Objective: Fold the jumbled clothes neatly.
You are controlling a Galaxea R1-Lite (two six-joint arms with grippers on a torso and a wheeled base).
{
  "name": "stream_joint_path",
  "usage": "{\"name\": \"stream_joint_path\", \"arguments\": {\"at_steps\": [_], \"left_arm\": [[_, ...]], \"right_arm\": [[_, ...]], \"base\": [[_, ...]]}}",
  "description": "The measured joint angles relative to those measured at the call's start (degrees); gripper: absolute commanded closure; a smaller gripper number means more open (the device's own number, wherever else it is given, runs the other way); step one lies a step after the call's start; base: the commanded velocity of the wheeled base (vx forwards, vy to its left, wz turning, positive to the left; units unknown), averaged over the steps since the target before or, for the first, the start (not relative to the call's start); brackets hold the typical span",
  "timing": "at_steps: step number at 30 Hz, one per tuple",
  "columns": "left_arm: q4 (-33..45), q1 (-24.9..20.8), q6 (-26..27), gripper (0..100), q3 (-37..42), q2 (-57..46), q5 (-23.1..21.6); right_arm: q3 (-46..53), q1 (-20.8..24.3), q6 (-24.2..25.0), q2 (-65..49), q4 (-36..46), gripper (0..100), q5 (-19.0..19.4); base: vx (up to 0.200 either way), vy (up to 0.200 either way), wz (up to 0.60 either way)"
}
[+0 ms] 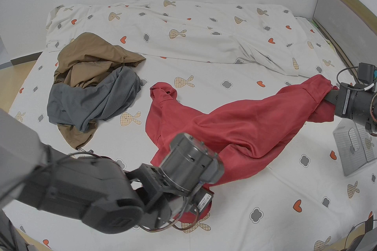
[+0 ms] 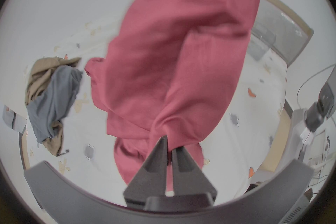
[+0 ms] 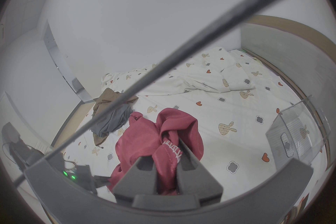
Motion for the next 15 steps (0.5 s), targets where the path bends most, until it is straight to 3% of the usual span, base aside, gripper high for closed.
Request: {"name": "stream_joint_path", "arguments": {"at_steps": [6, 15], "left_arm": [[1.76, -0.02, 0.24, 100, -0.63, -12.98, 1.89], [12.47, -0.20, 4.82, 100, -5.22, -34.93, 3.34]], "right_arm": [[1.11, -0.51, 0.00, -3.75, 0.52, 100, -0.28], [0.98, -1.01, -0.06, -12.54, 4.97, 100, -0.85]], "base": [[0.000, 0.000, 0.00], [0.000, 0.000, 0.00]]}}
